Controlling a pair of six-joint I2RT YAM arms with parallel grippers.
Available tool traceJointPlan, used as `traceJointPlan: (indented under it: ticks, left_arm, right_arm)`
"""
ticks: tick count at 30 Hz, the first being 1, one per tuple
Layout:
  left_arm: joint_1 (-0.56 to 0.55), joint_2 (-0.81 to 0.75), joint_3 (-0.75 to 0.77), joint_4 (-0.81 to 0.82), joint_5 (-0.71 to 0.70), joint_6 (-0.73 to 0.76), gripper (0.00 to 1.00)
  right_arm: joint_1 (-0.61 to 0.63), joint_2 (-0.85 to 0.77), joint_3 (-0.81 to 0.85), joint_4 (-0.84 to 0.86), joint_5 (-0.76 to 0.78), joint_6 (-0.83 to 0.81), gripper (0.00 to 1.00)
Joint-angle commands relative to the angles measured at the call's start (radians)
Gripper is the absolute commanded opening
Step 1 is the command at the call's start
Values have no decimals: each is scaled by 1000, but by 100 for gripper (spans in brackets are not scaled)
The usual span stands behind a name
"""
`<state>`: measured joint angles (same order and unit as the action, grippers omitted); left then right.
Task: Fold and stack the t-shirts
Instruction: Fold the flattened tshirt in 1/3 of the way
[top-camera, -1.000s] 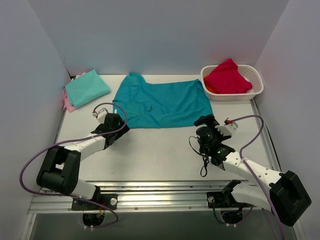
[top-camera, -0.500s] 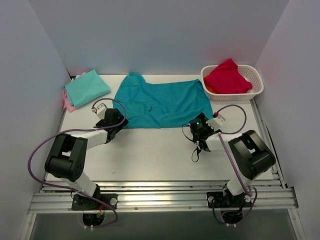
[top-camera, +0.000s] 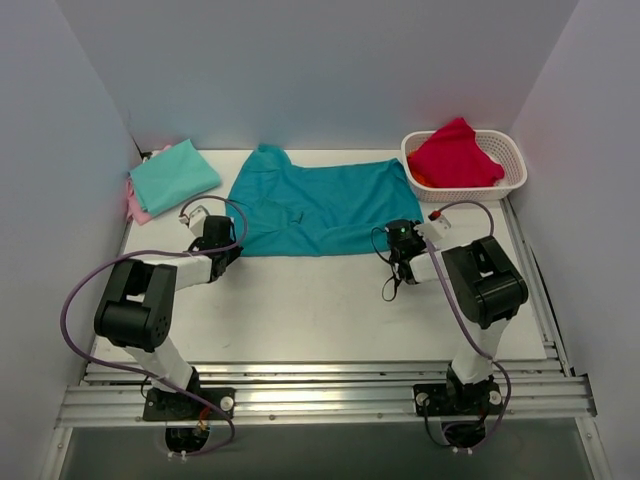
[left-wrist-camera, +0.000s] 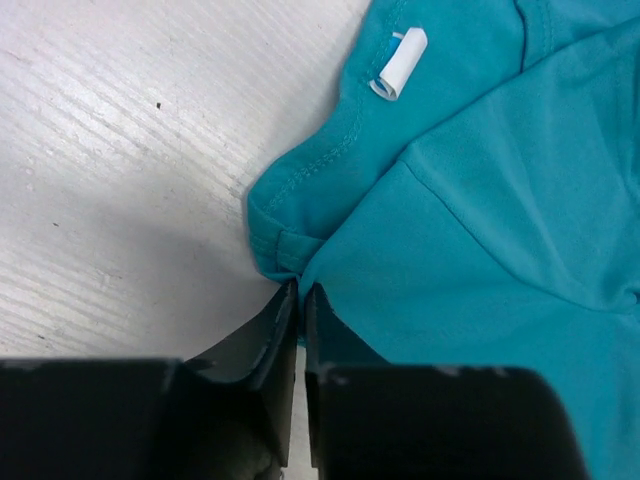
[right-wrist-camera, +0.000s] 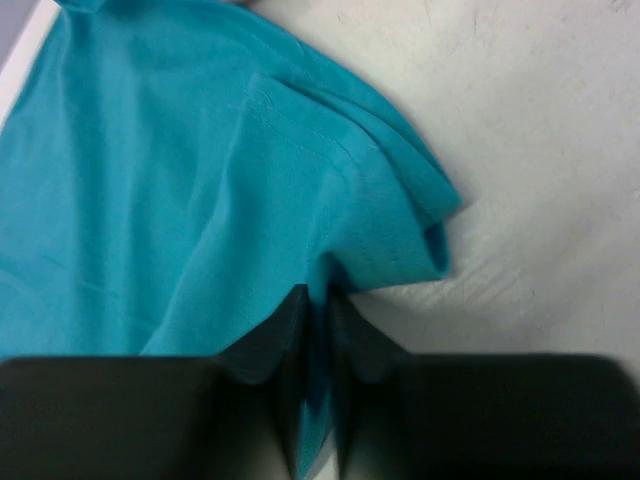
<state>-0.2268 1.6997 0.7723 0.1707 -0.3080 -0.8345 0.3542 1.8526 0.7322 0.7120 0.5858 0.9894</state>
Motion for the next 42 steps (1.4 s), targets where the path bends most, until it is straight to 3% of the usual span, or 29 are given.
traceJointPlan:
  ticks: [1,2,3,15,27,35,36,37,38,39,40,41,42]
  left_arm:
    - [6,21,24,-5,26,15,11]
    - [6,21,22,-5,26,15,3]
    - [6,21,24,-5,24,15,2]
    - [-8,-143,-74,-63,21,-14,2]
    - [-55,-570,-300,-169,24,-74,2]
    - [-115,-891,-418,-379,-16,-117,2]
    - [-123,-955,-421,-429,-19,-120,2]
    - [-124,-986,-424,-454,-17,-123,11]
    - [-126,-1017,-426,-474,-16,-123,25]
    - [-129,-1072,-427,-514,-11,-121,42]
    - [-131,-1097,-424,-536,-3,-120,57]
    - [-132,-1121,-420,-556,1,-121,80]
    - [-132,-1161,-401,-594,7,-120,88]
  right_arm:
    - [-1,25,-4,-52,-63,-6,3]
    - [-1,23,-11,-42,-64,-11,0]
    - [-1,22,-14,-45,-64,-12,0]
    - [35,-186,-135,-153,-9,46,0]
    - [172,-623,-296,-471,111,166,0]
    - [242,-935,-407,-693,138,259,0]
    - [244,-963,-412,-707,141,274,2]
    - [247,-986,-416,-776,143,282,11]
    - [249,-1035,-419,-801,146,293,27]
    - [250,-1058,-422,-827,146,304,65]
    - [250,-1079,-424,-865,147,316,79]
    - [252,-1119,-427,-873,144,316,93]
    - [252,-1136,-425,-884,137,315,98]
